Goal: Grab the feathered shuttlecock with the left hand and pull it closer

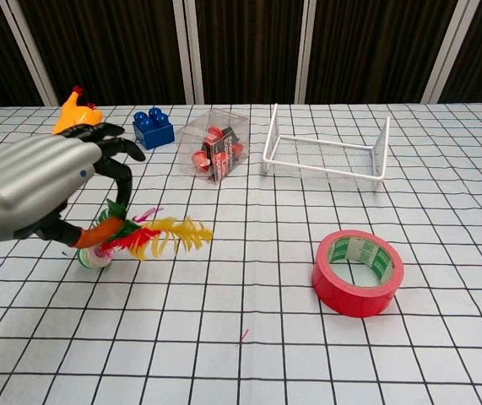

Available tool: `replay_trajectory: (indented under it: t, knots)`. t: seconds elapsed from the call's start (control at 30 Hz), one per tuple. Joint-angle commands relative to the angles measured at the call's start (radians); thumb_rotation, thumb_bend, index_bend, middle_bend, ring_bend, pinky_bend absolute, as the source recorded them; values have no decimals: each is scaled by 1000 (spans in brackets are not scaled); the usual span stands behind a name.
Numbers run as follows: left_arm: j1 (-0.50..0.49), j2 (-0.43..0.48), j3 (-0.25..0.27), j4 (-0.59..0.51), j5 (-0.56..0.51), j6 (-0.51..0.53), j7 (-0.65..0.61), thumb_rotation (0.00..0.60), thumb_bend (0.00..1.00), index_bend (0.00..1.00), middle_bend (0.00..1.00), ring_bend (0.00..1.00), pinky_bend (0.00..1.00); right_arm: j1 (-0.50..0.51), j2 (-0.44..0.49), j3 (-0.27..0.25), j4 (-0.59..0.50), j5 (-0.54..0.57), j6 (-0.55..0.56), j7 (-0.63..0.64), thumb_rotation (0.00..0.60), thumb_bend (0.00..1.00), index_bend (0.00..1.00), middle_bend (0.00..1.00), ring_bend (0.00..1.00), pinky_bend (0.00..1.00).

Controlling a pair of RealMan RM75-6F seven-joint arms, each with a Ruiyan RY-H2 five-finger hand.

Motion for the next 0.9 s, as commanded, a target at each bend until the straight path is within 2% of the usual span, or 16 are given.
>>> replay_trajectory:
  t: [0.03,0.17,0.37,0.9]
  knots:
    - [18,70,6,-42,19,30,-32,600,583,594,165,25,56,0,-1,0,1,-1,0,-2,600,339,0,0,0,0]
    - [35,144,10,-72,25,53,-82,600,582,594,165,25,56,0,-3,0,1,0,0,-7,600,339,0,0,0,0]
    - [44,192,5,-72,12,59,-131,600,583,594,165,25,56,-1,-6,-2,2,-6,4,-15,600,339,0,0,0,0]
    - [33,152,-4,-20,-44,38,-155,600,574,594,165,26,55,0,-4,-2,4,-6,1,-14,600,339,0,0,0,0]
